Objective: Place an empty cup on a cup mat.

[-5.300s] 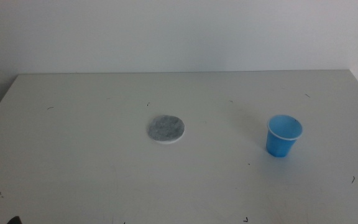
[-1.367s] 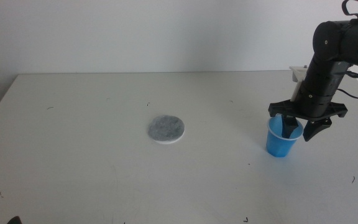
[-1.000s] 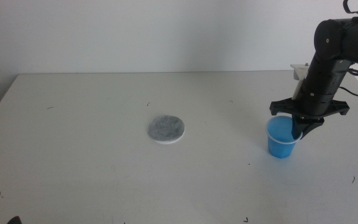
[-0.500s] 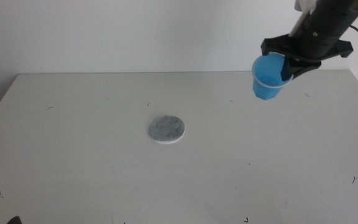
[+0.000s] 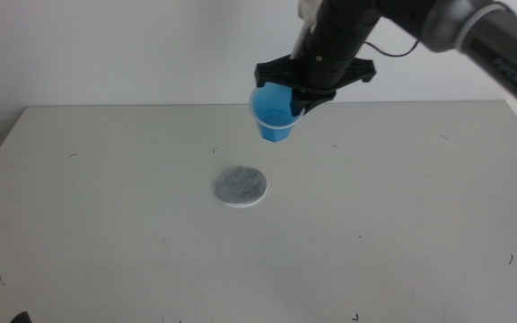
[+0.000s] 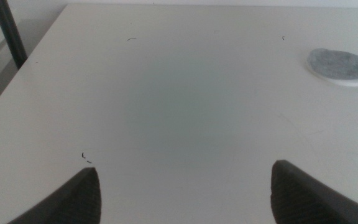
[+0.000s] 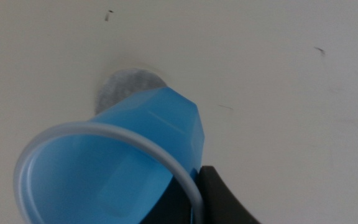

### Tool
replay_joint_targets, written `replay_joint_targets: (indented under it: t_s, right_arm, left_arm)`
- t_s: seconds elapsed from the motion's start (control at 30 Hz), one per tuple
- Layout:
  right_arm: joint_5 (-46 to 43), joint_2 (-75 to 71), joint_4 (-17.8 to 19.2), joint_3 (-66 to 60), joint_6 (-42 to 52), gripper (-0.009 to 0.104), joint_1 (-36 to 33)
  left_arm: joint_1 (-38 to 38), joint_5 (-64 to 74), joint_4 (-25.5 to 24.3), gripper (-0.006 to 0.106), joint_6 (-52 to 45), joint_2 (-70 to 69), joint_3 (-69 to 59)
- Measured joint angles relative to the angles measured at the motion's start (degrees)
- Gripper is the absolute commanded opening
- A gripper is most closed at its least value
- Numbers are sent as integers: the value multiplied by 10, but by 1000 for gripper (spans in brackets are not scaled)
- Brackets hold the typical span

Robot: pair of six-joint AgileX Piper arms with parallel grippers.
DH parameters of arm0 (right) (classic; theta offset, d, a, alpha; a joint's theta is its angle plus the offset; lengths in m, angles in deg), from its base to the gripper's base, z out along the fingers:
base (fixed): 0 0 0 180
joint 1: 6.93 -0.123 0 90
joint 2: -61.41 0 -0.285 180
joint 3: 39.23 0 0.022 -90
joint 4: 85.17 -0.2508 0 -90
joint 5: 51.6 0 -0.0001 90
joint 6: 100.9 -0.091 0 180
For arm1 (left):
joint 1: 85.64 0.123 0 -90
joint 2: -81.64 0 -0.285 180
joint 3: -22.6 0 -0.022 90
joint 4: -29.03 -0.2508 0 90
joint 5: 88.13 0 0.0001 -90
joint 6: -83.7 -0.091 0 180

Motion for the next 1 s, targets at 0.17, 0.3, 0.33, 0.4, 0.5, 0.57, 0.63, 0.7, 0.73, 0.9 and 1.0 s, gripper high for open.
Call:
replay_joint_targets:
  t_s: [0.17, 0.3, 0.33, 0.4, 0.5, 0.57, 0.63, 0.7, 0.73, 0.9, 1.0]
  right_arm:
    - [0, 76, -17, 82, 0, -1, -28]
    - [0, 125, -25, 120, -2, -1, -37]
    - [0, 135, -27, 124, -2, -1, -37]
    - [0, 150, -30, 127, -2, -1, -37]
    - [0, 169, -33, 127, -2, -1, -37]
    - [0, 180, -35, 127, -2, -1, -37]
    - [0, 188, -39, 127, -2, -1, -37]
    - [0, 191, -43, 127, -2, -1, -37]
    - [0, 192, -44, 127, -1, -1, -37]
    - [-1, 194, -46, 127, 9, -1, -37]
    - [-1, 194, -46, 127, 18, -1, -37]
  left_arm:
    - [0, 0, 0, 105, 0, 0, 0]
    - [0, 0, 0, 105, 0, 0, 0]
    - [0, 0, 0, 105, 0, 0, 0]
    - [0, 0, 0, 105, 0, 0, 0]
    - [0, 0, 0, 105, 0, 0, 0]
    - [0, 0, 0, 105, 0, 0, 0]
    - [0, 0, 0, 105, 0, 0, 0]
    - [0, 0, 0, 105, 0, 0, 0]
    - [0, 0, 0, 105, 0, 0, 0]
    - [0, 0, 0, 105, 0, 0, 0]
    - [0, 0, 0, 105, 0, 0, 0]
